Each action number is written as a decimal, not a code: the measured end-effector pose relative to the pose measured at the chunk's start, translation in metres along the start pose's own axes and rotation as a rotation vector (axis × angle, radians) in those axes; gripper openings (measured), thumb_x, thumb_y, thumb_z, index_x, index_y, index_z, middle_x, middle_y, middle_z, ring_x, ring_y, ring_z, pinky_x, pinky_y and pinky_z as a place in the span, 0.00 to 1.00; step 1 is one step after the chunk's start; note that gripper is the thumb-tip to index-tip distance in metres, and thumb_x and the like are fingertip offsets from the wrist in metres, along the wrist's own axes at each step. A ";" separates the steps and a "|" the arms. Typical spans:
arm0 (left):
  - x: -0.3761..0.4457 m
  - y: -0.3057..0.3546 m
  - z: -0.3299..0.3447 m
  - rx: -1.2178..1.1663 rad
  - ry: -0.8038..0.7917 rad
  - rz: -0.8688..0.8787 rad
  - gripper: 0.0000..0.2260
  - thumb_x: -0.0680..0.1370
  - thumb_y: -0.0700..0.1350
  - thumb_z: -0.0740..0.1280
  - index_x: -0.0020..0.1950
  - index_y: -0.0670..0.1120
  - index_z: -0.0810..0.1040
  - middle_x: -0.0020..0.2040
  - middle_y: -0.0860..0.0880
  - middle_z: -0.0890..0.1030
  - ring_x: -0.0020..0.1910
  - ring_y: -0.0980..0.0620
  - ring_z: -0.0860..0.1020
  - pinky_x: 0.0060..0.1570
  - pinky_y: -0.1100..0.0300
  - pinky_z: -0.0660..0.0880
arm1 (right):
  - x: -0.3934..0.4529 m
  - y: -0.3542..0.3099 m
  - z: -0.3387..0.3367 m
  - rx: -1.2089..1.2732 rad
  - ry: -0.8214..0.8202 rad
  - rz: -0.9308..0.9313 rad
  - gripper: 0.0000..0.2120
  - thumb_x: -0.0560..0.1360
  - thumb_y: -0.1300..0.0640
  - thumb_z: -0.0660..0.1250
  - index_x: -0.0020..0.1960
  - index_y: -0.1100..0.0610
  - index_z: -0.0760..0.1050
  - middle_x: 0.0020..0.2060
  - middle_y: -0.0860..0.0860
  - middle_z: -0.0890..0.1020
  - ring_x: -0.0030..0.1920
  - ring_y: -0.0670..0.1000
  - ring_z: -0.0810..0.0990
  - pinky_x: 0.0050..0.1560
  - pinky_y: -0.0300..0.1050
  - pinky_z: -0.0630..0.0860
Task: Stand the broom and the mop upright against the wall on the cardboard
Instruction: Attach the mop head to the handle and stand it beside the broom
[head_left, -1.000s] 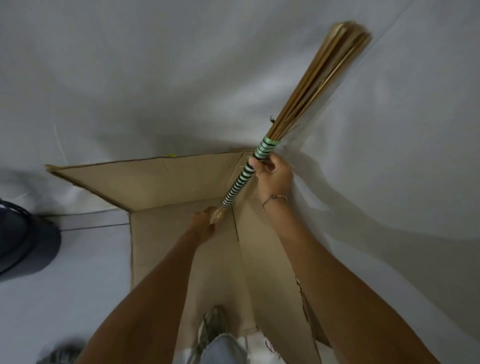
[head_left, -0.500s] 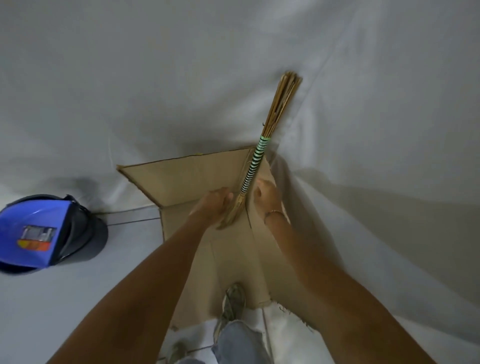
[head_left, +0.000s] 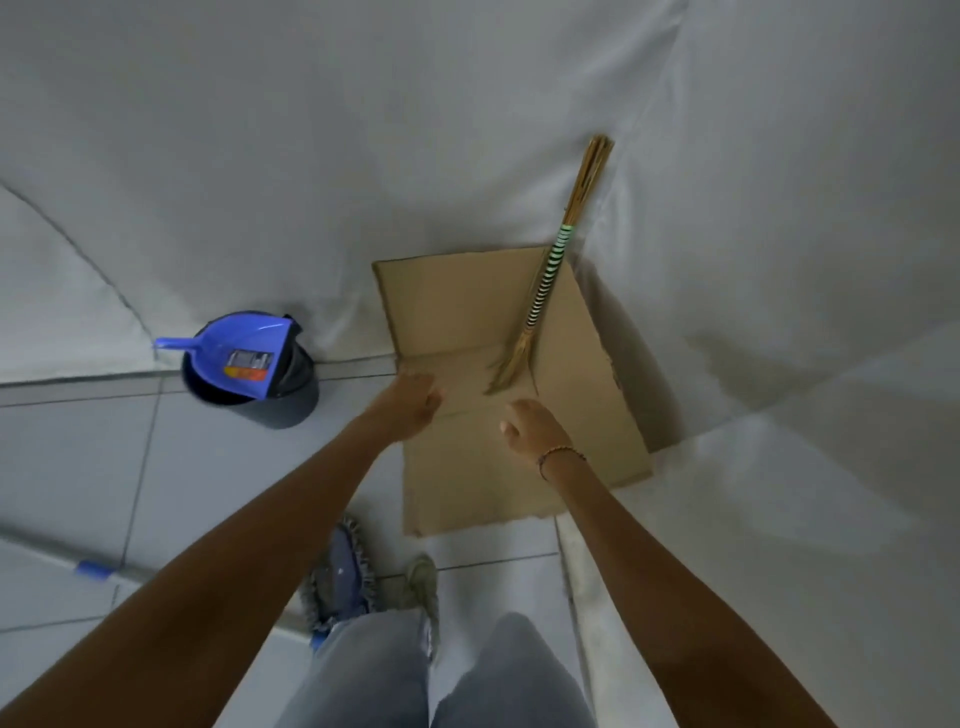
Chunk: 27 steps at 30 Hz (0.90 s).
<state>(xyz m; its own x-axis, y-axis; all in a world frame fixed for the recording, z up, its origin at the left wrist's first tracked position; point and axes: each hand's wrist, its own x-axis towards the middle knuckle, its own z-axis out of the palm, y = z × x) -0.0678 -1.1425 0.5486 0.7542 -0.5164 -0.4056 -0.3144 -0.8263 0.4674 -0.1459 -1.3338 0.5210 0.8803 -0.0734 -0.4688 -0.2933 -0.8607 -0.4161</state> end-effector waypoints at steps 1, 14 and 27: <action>-0.021 -0.005 0.008 0.006 -0.014 -0.016 0.17 0.82 0.46 0.53 0.54 0.33 0.73 0.55 0.33 0.77 0.55 0.37 0.76 0.56 0.46 0.71 | -0.018 -0.006 0.012 -0.017 -0.022 -0.009 0.19 0.78 0.57 0.57 0.67 0.64 0.66 0.66 0.61 0.71 0.68 0.59 0.67 0.68 0.51 0.65; -0.270 0.017 0.150 -0.085 0.028 -0.268 0.17 0.81 0.45 0.57 0.67 0.38 0.70 0.68 0.38 0.73 0.66 0.41 0.72 0.68 0.49 0.67 | -0.222 0.004 0.104 0.002 -0.071 -0.129 0.10 0.76 0.61 0.55 0.38 0.62 0.68 0.39 0.59 0.72 0.40 0.55 0.71 0.38 0.45 0.65; -0.423 -0.042 0.172 -0.202 0.229 -0.543 0.17 0.80 0.42 0.57 0.68 0.39 0.70 0.71 0.40 0.70 0.70 0.44 0.68 0.70 0.53 0.63 | -0.293 -0.075 0.176 -0.069 -0.275 -0.234 0.08 0.76 0.61 0.56 0.42 0.62 0.72 0.46 0.62 0.81 0.49 0.60 0.79 0.42 0.43 0.69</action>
<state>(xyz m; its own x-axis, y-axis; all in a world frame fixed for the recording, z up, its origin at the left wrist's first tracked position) -0.4730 -0.9277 0.5651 0.8873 0.0456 -0.4590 0.2473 -0.8871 0.3899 -0.4475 -1.1591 0.5527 0.7849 0.2594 -0.5628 -0.0616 -0.8710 -0.4873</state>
